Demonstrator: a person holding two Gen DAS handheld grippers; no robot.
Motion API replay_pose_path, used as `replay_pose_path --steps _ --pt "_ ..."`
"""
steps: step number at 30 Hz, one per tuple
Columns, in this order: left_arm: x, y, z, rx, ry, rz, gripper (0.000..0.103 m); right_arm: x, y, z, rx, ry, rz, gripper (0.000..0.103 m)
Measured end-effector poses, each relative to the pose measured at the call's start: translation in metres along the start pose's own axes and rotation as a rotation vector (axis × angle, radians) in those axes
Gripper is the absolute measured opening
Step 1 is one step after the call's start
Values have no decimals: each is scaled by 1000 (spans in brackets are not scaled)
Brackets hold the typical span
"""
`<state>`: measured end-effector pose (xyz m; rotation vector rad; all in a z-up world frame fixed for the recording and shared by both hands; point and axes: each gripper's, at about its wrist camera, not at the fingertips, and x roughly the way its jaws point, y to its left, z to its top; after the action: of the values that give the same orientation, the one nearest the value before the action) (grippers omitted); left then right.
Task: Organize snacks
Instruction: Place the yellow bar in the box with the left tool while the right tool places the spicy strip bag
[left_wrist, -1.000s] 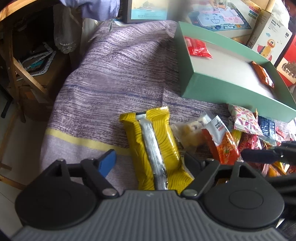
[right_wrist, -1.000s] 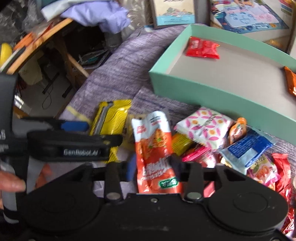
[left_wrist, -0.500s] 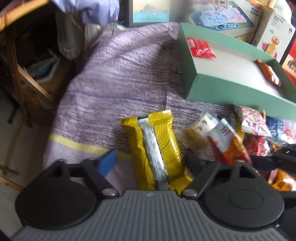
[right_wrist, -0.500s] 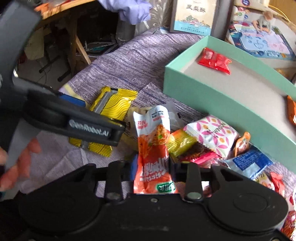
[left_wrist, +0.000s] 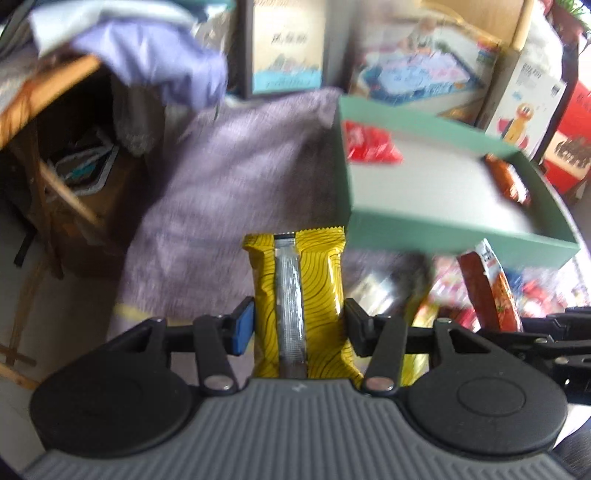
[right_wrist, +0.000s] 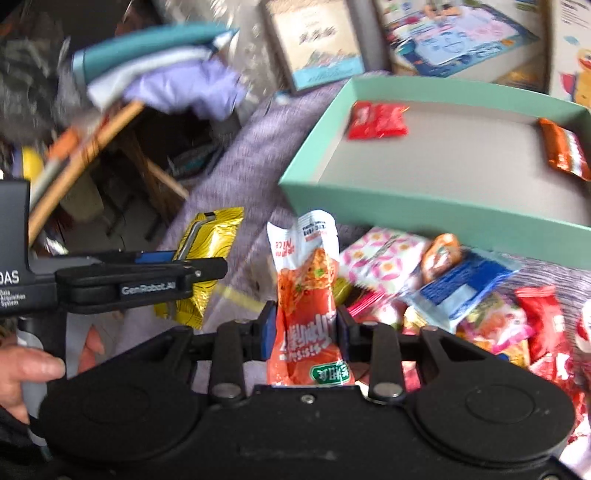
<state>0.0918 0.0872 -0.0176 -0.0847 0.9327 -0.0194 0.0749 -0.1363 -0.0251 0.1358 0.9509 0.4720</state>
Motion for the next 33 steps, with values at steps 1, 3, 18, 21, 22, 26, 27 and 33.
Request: replay_pose_path --steps 1,3,18,21,22,26,27,33 --pt "-3 -4 9 7 -12 -13 50 -7 -8 6 25 -18 3 32" --pt "-7 -13 27 19 -37 -34 50 -22 -26 18 76 -59 1 32" --pt "75 -104 135 118 -19 -61 51 -61 -201 83 310 -206 -288 32" --pt "96 -106 137 130 16 -33 51 -48 -220 83 341 -180 -295 32" --pt "102 -106 136 133 30 -24 51 -44 -226 81 349 -173 -295 32" --pt "117 -100 132 132 72 3 55 -30 -235 74 360 -138 -296 47" --pt "118 -101 130 135 76 13 62 -30 -237 72 367 -134 -293 54" --pt "99 -107 122 138 19 27 103 -44 -223 74 351 -200 -284 103"
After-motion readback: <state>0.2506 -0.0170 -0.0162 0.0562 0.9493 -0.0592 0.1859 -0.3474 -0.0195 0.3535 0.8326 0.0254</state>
